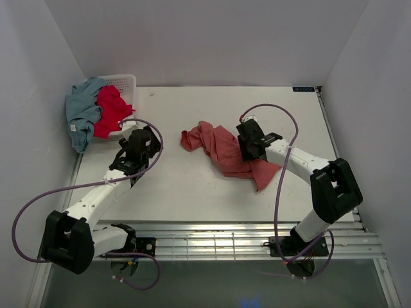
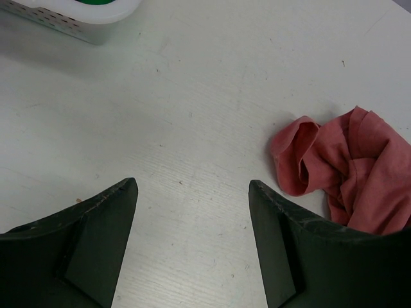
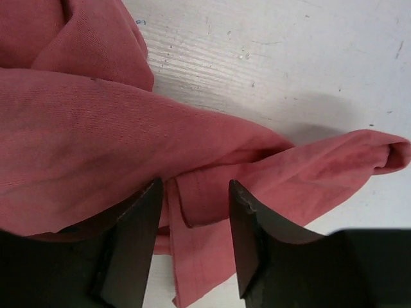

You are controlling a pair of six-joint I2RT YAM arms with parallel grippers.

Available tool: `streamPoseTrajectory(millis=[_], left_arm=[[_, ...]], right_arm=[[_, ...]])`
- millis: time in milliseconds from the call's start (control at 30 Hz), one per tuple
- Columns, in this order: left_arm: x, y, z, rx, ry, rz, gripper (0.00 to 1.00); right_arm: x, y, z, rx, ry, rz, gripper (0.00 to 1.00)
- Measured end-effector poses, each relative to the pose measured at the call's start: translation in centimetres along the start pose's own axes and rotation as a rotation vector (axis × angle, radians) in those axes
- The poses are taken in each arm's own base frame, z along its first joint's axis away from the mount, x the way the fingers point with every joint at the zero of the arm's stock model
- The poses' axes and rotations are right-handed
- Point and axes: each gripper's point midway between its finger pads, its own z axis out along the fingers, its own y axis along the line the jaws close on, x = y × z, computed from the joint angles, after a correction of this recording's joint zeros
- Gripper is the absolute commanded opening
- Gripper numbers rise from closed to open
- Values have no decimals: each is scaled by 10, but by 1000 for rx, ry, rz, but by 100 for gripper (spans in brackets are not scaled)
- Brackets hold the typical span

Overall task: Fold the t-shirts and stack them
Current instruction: Flatten the tshirt out

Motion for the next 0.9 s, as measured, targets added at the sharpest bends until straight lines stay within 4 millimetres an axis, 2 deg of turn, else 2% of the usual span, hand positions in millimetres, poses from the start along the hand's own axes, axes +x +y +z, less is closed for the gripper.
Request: streamPoseTrajectory(millis=[100,133,233,367,567,633,800,900], left_arm=[[0,0,0,0,0,1,80],[0,0,0,0,0,1,80],[0,0,0,0,0,0,80],[0,0,0,0,0,1,80],[0,0,0,0,0,0,80],[0,0,0,0,0,0,80],[0,0,0,0,0,-3,80],[0,0,0,-2,-1,-4,80]], right_arm=[[2,1,1,-4,6,3,37],[2,1,1,-3,6,4,37],[4,1,0,-1,13,6,41],[10,-2,-1,7,41,-5,53],[17,-4,-5,12,66,-14,56],[18,-5,-8,11,68,-15,54],[18,-5,-9,5,66,-11,30],[20,-4,-9,2,71,-7,30]])
